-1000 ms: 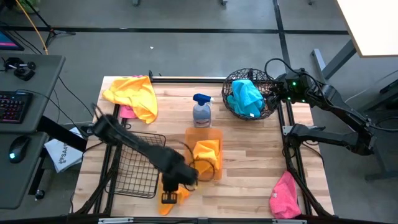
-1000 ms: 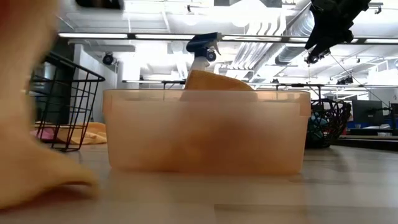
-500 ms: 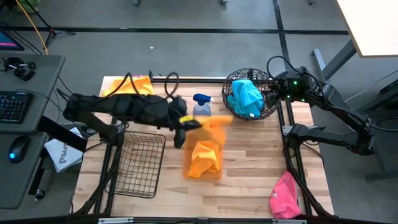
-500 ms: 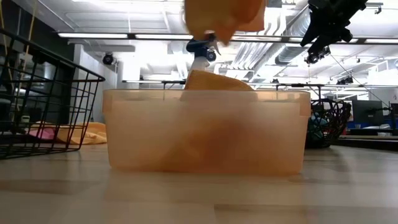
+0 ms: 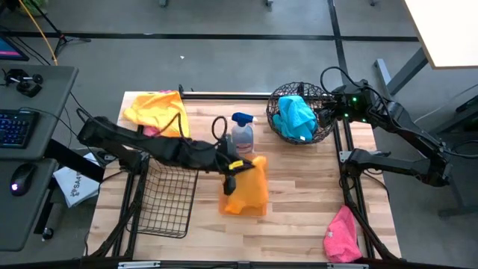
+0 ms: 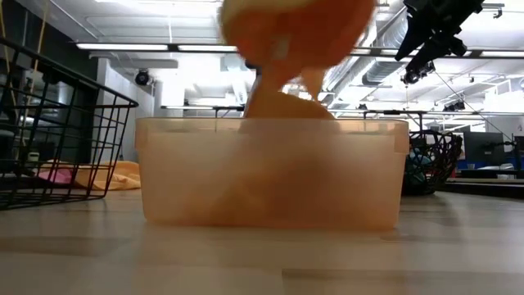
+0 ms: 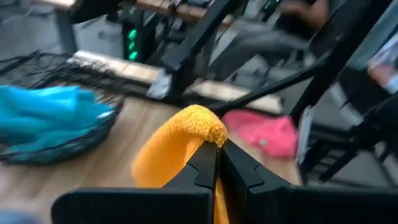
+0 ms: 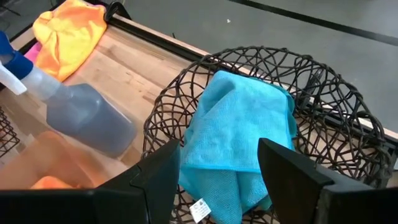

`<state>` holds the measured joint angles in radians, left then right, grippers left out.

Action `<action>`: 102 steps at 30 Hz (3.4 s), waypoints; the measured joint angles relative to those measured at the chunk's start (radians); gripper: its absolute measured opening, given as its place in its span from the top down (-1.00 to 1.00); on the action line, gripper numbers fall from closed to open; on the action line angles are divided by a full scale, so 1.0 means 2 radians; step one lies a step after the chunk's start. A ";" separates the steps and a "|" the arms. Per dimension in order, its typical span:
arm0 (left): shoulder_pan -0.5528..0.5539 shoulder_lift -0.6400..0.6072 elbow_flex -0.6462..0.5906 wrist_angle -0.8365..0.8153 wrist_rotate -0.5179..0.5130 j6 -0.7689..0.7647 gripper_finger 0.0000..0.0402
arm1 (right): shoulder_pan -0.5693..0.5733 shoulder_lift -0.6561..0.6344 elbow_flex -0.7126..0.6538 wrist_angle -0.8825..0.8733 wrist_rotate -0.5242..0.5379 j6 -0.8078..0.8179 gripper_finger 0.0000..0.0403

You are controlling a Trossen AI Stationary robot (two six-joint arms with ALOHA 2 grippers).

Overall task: Sort microfiber towel by color & place in baskets
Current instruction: Put the bottom yellow towel into the orange bin, then put the yellow towel into the orange bin

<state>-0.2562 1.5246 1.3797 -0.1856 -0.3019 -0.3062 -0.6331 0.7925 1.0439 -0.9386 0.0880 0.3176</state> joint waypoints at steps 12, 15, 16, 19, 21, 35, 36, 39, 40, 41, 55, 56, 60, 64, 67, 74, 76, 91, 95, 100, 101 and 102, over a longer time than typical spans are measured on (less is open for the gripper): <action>-0.002 -0.015 -0.119 0.125 -0.002 -0.066 1.00 | 0.000 0.000 0.000 0.000 0.008 0.012 -0.05; -0.013 -0.016 -0.152 0.121 -0.011 -0.099 1.00 | 0.000 0.000 0.000 0.000 0.009 0.022 -0.05; -0.016 -0.015 -0.163 0.120 -0.011 -0.114 1.00 | 0.000 0.000 0.000 0.000 0.010 0.022 -0.05; -0.025 -0.016 -0.191 0.122 -0.010 -0.153 1.00 | 0.000 0.000 0.000 0.000 0.011 0.022 -0.05; -0.029 -0.016 -0.199 0.114 0.008 -0.170 1.00 | 0.000 0.000 0.000 0.000 0.015 0.023 -0.05; 0.048 0.047 -0.146 0.135 0.169 -0.109 1.00 | 0.000 0.000 0.000 0.000 0.032 0.025 -0.05; 0.048 0.054 -0.134 0.145 0.172 -0.090 1.00 | 0.000 0.000 0.000 0.000 0.033 0.025 -0.05; 0.042 0.069 -0.110 0.160 0.175 -0.041 1.00 | 0.000 0.001 0.000 0.001 0.038 0.024 -0.05; 0.041 0.073 -0.103 0.162 0.175 -0.031 1.00 | 0.000 0.001 0.000 0.000 0.039 0.024 -0.05; 0.040 0.076 -0.100 0.163 0.175 -0.025 1.00 | 0.000 0.001 0.000 0.001 0.040 0.024 -0.05; 0.013 0.067 -0.234 0.145 0.155 -0.159 1.00 | 0.000 0.005 0.000 0.000 0.044 0.026 -0.05; 0.013 0.070 -0.238 0.142 0.154 -0.170 1.00 | 0.000 0.007 0.000 0.000 0.044 0.026 -0.05; 0.025 0.086 -0.239 0.108 0.160 -0.175 1.00 | 0.000 0.013 0.000 0.000 0.043 0.033 -0.05; 0.035 0.097 -0.218 0.108 0.162 -0.153 1.00 | 0.000 0.016 0.000 0.000 0.043 0.029 -0.05; 0.040 0.101 -0.202 0.099 0.162 -0.128 0.99 | 0.000 0.016 0.000 0.000 0.043 0.025 -0.05; 0.051 0.101 -0.165 0.014 0.169 -0.074 0.73 | 0.000 0.016 0.000 0.000 0.043 0.024 -0.05; 0.053 0.101 -0.150 -0.007 0.182 -0.057 0.58 | 0.000 0.016 0.000 0.000 0.043 0.024 -0.05; 0.060 0.071 0.043 -0.413 0.098 0.053 -0.30 | 0.000 0.016 0.000 0.000 0.042 0.034 -0.05; 0.078 0.013 0.009 -0.453 -0.008 0.007 -0.30 | 0.000 0.016 0.000 0.000 0.042 0.036 -0.05; 0.149 -0.101 -0.108 -0.453 -0.029 -0.064 -0.29 | 0.000 0.016 0.000 0.000 0.042 0.047 -0.05; 0.172 -0.123 -0.136 -0.453 -0.017 -0.077 -0.29 | 0.000 0.016 0.000 0.000 0.042 0.047 -0.05; 0.197 -0.140 -0.163 -0.457 -0.003 -0.089 -0.29 | 0.000 0.016 0.000 0.000 0.042 0.049 -0.05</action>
<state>0.1385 1.2453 1.0528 -1.0996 -0.3087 -0.4852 -0.6331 0.8246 1.0439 -0.9386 0.1730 0.4152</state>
